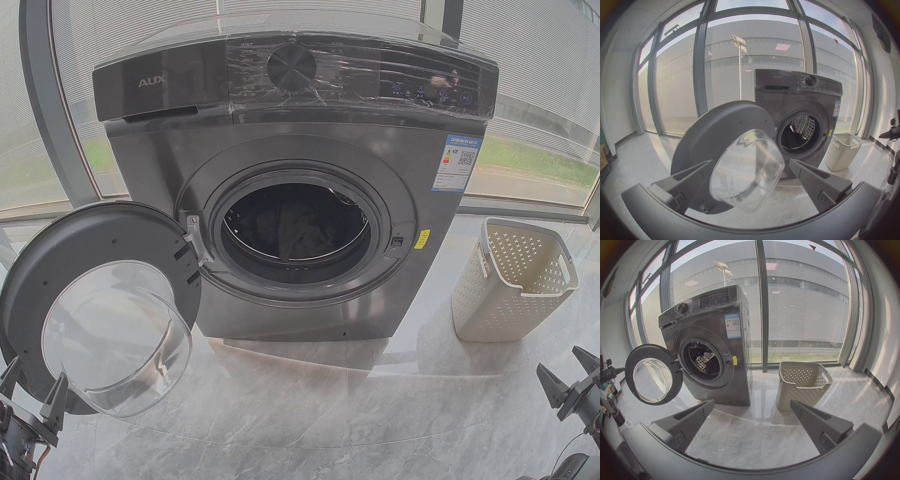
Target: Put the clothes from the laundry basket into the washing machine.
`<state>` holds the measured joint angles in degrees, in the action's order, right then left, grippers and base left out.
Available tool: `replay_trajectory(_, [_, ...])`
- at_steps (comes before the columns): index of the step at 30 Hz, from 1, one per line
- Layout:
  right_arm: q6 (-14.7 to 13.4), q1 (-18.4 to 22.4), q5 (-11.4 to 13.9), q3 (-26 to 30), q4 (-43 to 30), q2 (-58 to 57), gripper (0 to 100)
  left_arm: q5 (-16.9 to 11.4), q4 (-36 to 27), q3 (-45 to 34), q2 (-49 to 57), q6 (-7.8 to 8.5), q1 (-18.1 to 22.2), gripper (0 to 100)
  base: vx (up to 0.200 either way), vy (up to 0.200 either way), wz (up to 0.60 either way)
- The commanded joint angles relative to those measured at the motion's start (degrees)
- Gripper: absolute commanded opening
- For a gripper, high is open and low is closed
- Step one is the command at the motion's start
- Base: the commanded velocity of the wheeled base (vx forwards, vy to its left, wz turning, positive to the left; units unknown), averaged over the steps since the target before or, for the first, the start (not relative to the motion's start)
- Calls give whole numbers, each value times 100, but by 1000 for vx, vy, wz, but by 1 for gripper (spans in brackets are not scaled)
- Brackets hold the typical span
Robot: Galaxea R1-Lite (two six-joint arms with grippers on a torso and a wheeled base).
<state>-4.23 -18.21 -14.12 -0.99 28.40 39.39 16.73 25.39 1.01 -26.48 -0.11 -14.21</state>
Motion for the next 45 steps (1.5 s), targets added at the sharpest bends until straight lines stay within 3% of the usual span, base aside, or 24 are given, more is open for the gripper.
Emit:
replay_trajectory(1, [423,1303,805,72,-1856,-2998,100,-337,-1819,-101,1980,-15,1210,100,0,0,0])
replay_trajectory(3, [441,1593,1016,2,-2665,-3701,100,-1049,-2126,-92,2367,64,1492,100,0,0,0])
replay_trajectory(4, [449,1689,1139,-16,-2876,-3912,100,-1251,-2126,-92,2419,64,1527,100,0,0,0])
replay_trajectory(6, [388,1786,1438,2,-3104,-3939,100,-1418,-2117,-101,2428,81,1544,100,0,0,0])
replay_trajectory(7, [414,1786,1456,2,-3078,-3939,100,-1453,-2117,-101,2428,99,1536,100,0,0,0])
replay_trajectory(12, [423,1804,1429,11,-3043,-3939,100,-1479,-2126,-92,2428,125,1544,100,0,0,0])
replay_trajectory(14, [458,1804,1438,11,-3043,-3939,100,-1418,-2126,-92,2446,292,1527,100,0,0,0])
replay_trajectory(17, [537,1795,1552,-7,-3095,-3939,100,-952,-2197,-75,2507,442,1509,100,0,0,0])
replay_trajectory(20, [432,1804,1491,11,-3043,-3939,100,-460,-2240,-57,2560,503,1492,100,0,0,0])
replay_trajectory(22, [458,1812,1491,11,-3051,-3939,100,-521,-2188,-84,2621,521,1448,100,0,0,0])
replay_trajectory(24, [458,1795,1491,20,-3043,-3939,100,-943,-2232,-66,2648,406,1430,100,0,0,0])
replay_trajectory(26, [485,1795,1491,28,-3007,-3939,100,-1523,-2267,-92,2648,55,1430,100,0,0,0])
replay_trajectory(27, [502,1804,1526,55,-2946,-3939,100,-1637,-2416,-101,2639,2,1421,100,0,0,0])
replay_trajectory(30, [528,1804,1552,99,-2779,-3939,100,-1462,-2566,-92,2639,-33,1430,100,0,0,0])
replay_trajectory(35, [467,1795,1491,99,-2788,-3939,100,-1488,-2531,-92,2639,72,1430,100,0,0,0])
replay_trajectory(45, [467,1786,1561,99,-2788,-3939,100,-1488,-2531,-92,2639,55,1439,100,0,80,0])
